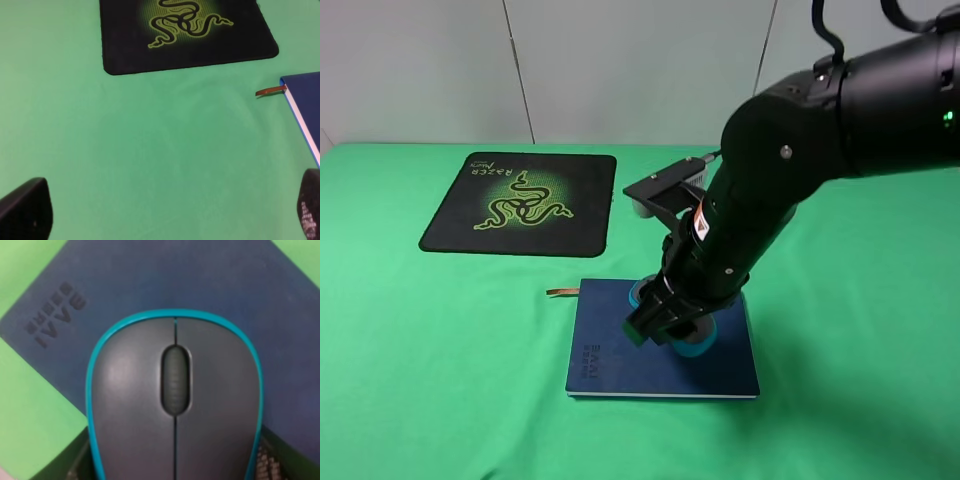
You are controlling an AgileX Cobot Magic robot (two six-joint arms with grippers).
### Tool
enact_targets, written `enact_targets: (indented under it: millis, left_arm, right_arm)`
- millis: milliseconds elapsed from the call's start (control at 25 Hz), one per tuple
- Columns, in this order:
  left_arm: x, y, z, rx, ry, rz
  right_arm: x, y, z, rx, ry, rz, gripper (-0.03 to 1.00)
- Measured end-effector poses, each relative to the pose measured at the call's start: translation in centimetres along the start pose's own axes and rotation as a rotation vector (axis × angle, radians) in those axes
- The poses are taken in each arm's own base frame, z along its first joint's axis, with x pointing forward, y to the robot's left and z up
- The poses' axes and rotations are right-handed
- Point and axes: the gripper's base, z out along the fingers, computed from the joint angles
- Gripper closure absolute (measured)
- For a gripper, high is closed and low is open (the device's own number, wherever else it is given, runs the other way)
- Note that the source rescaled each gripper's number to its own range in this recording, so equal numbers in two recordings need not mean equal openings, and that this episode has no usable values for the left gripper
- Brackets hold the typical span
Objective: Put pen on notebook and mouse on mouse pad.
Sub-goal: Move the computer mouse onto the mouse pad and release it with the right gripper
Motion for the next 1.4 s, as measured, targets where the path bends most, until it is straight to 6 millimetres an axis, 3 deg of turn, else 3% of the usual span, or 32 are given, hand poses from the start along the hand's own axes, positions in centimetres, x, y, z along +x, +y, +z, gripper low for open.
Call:
enact_targets:
  millis: [760, 1200, 1400]
  left_arm:
    - [0.0, 0.0, 0.0, 0.001, 0.0, 0.0]
    - [0.0, 0.0, 0.0, 0.001, 0.0, 0.0]
    - [0.0, 0.0, 0.0, 0.001, 0.0, 0.0]
  right_arm:
    - [-0.1, -0.2, 4.3, 0.014, 0.05, 0.001, 0.43]
    - [-0.2, -0.2, 4.2, 0.013, 0.049, 0.002, 0.43]
    - [-2.3, 0.2, 2.8, 0.003, 0.009, 0.005, 0.43]
